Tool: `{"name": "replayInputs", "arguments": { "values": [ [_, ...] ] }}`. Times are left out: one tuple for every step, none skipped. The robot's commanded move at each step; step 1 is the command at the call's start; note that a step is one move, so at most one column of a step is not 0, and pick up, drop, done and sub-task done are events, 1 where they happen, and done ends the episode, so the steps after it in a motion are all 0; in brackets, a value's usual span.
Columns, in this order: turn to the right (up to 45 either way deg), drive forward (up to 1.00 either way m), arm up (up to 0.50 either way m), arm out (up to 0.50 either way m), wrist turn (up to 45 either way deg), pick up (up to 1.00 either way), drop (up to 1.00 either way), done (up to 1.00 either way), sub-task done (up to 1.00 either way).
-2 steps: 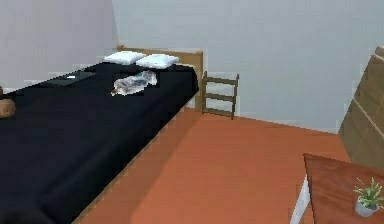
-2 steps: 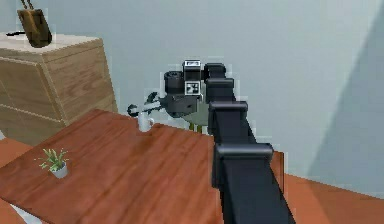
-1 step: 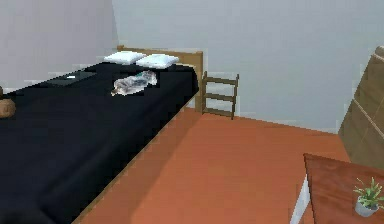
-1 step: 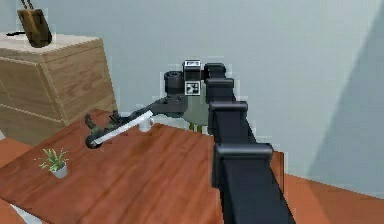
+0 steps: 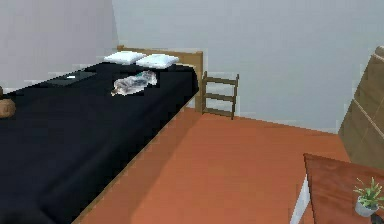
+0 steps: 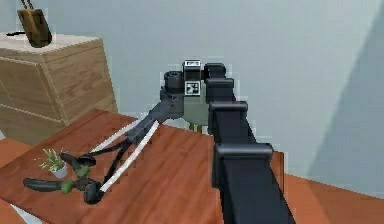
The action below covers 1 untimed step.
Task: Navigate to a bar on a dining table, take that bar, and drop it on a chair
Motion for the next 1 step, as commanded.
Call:
{"name": "replayInputs", "arguments": {
  "values": [
    [0.0, 0.0, 0.0, 0.0, -6.0, 0.0, 0.0, 0.0, 0.0]
  ]
}}
